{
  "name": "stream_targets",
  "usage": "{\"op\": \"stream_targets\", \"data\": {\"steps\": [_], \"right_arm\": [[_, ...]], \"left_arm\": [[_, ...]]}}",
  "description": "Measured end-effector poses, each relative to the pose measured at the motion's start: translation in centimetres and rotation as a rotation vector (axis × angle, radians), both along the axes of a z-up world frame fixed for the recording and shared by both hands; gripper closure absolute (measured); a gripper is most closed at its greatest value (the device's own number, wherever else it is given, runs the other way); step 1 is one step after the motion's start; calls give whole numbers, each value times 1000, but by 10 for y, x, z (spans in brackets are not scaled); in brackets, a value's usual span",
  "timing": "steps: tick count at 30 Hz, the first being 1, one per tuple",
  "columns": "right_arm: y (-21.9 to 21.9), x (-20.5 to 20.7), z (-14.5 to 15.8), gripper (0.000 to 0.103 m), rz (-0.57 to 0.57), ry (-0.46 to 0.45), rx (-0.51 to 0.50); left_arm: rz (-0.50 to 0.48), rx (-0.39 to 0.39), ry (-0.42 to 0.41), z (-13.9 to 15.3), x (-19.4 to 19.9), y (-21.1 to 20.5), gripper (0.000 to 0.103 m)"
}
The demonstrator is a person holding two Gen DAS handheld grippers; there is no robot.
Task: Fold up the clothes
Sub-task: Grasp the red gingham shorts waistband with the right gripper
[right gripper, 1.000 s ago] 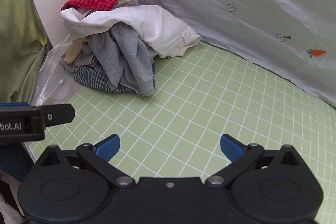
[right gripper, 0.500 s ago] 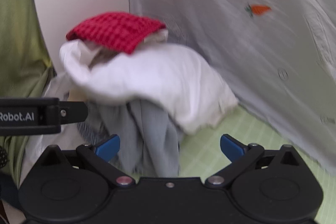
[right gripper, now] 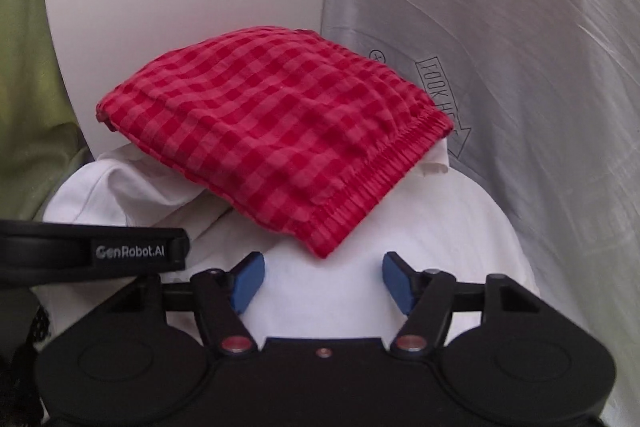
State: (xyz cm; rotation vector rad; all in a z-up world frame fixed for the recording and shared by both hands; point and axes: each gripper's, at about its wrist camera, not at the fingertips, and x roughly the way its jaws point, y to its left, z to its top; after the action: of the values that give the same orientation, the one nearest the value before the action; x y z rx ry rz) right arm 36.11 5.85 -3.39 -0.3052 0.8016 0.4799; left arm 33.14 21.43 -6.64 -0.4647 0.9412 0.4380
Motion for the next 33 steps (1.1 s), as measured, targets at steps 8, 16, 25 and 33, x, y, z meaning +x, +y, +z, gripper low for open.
{"op": "stream_targets", "data": {"steps": [8,16,25,33], "right_arm": [[-34,17,4,37,-116,79,183],[-28,15,14,33,-96,97,244],[-26,18,31,24,-122,85,313],[-25,26,14,83,-93,132,339]], "left_arm": [[5,5,9,-17,5,-1,34],[5,-10,5,-20,5,0,33],[12,-9,-1,-22,3,-1,32],[7,1,-4,-20,1,-3,32]]}}
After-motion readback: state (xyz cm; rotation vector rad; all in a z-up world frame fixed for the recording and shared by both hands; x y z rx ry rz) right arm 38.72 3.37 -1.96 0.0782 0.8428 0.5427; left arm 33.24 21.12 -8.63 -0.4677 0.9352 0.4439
